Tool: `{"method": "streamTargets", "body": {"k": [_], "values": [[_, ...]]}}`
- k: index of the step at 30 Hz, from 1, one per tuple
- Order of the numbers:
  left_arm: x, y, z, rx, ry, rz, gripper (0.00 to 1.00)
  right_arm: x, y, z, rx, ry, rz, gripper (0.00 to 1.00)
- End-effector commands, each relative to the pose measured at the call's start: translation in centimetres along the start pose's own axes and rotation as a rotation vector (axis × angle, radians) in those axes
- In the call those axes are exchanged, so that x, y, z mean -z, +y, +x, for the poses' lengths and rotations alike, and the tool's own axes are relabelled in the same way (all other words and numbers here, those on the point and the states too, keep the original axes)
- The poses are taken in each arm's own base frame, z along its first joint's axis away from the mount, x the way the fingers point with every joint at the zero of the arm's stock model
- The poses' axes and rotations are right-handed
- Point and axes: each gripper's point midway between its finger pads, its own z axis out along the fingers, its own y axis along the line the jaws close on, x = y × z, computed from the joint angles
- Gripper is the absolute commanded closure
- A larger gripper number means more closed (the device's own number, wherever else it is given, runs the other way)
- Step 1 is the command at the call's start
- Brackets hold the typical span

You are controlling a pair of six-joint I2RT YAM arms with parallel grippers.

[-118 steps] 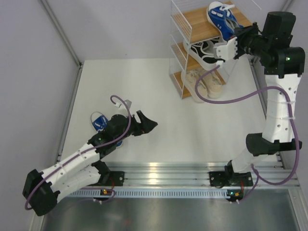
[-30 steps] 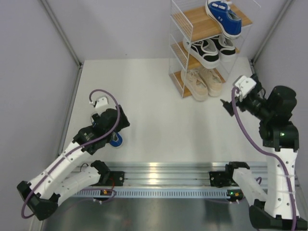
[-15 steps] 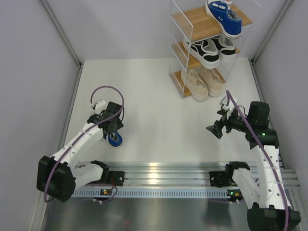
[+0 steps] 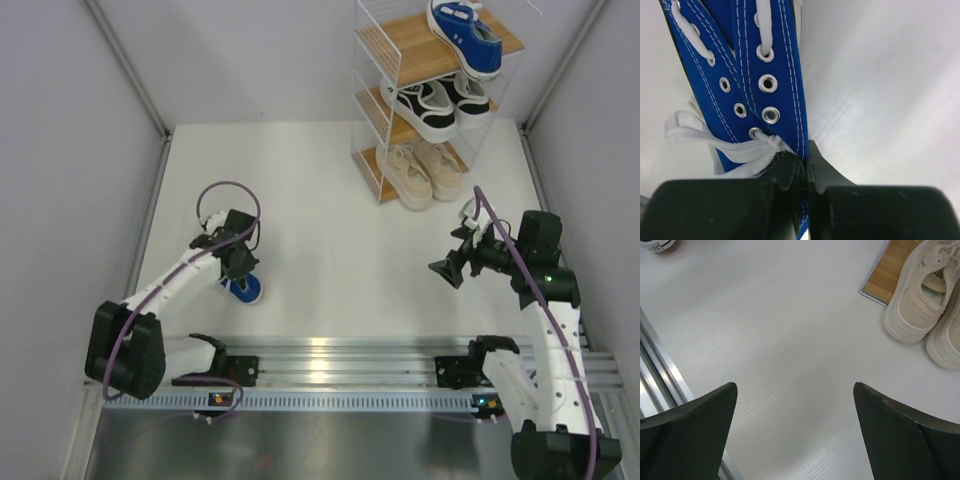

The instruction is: Place and organize the shoes onto the shoe shelf

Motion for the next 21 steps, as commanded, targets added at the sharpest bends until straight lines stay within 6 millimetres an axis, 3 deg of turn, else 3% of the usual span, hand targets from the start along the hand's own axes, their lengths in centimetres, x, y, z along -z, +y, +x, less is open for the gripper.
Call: {"method": "streamTargets", "body": {"k": [1,3,4,6,7,9,10,11,12,13,15,17,18,19,21], "values": [[4.3,-5.3,-2.2,-0.015,-0.064,0.332,1.0,0.1,0.0,-1.1,0.031,-0.046,-0.024,0.0],[6.2,-7.7,-0.8,-0.028,-0.01,0.49,1.0,-0.1,0.5,-0.9,0.022,-0.048,-0.062,0.01],[8.2,-9.8,-0.3,-0.016,0.003,0.608,1.0,-0.3,0.7,-0.8,0.015,-0.048,-0.084,0.01],[10.0,-11.7,0.7,-0.012,0.009,0.71,1.0,-0.5,1.4,-0.9,0.018,-0.065,-0.134,0.01],[11.9,-13.3,2.4,-0.038,0.031,0.784,1.0,-0.5,1.6,-1.0,0.008,-0.065,-0.148,0.01],[15.1,-16.2,3.5,-0.055,0.015,0.929,1.0,-0.5,1.5,-1.5,-0.006,-0.068,-0.165,0.0],[17.4,-17.5,5.6,-0.108,0.037,1.019,1.0,-0.6,1.7,-1.2,-0.051,-0.041,-0.188,0.01],[19.4,-18.8,5.8,-0.117,0.018,1.107,1.0,-0.5,1.9,-1.3,-0.07,-0.026,-0.205,0.0],[21.6,-19.9,6.3,-0.138,0.004,1.198,1.0,0.0,2.1,-2.7,-0.023,-0.036,-0.233,0.01],[23.8,-20.7,8.1,-0.238,-0.017,1.286,1.0,0.3,3.2,-2.2,-0.091,0.008,-0.292,0.01],[27.6,-21.7,10.1,-0.355,-0.065,1.436,1.0,0.8,3.2,-3.8,-0.09,0.007,-0.308,0.02],[30.5,-22.5,10.7,-0.397,-0.109,1.541,1.0,1.0,2.8,-4.5,-0.156,0.021,-0.288,0.02],[30.9,-22.8,11.9,-0.447,-0.111,1.563,1.0,1.0,2.5,-4.8,-0.184,0.02,-0.274,0.02],[32.1,-23.2,11.9,-0.455,-0.126,1.596,1.0,1.0,2.4,-5.3,-0.2,0.008,-0.258,0.02],[32.8,-24.0,13.1,-0.502,-0.14,1.62,1.0,0.6,1.5,-6.6,-0.306,-0.033,-0.206,0.01]]}}
